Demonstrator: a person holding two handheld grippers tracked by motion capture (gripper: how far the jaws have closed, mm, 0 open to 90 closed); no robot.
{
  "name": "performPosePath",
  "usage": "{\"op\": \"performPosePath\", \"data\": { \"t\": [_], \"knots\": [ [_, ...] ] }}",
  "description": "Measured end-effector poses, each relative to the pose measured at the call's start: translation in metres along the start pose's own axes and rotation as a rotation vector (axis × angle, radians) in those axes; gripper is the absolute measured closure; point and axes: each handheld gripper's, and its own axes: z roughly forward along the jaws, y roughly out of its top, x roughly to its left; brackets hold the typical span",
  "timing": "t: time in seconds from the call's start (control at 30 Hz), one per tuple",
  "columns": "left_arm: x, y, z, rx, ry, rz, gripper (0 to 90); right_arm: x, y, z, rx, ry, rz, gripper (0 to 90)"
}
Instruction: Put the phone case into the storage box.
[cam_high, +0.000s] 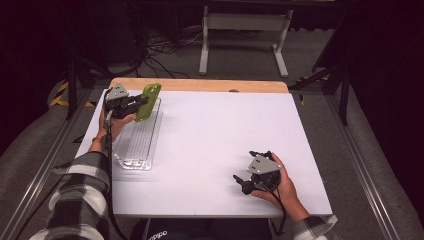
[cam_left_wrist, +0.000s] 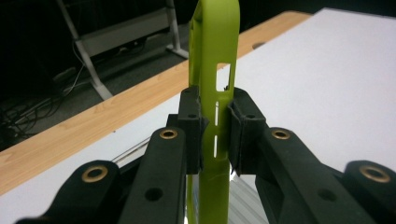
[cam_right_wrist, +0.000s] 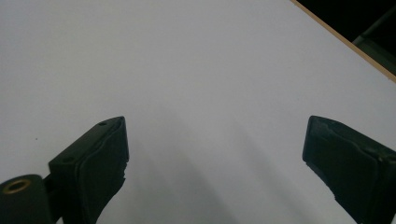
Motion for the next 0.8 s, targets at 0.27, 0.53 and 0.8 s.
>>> {"op": "performPosePath", "data": {
  "t": [0.27,0.53,0.8],
  "knots": [
    [0.012,-0.007,-0.009,0.020,0.073,-0.016,76.2,0.000,0.000,0.000,0.005,0.005,-0.003,7.9],
    [0.021,-0.016,-0.014,0.117,0.101,0.024,73.5,0.002,0.000,0.002,0.027,0.008,-0.033,7.9],
    [0.019,-0.009,-0.001,0.140,0.170,0.056,71.2,0.004,-0.001,0.004,0.052,0.017,-0.044,8.3]
  ]
}}
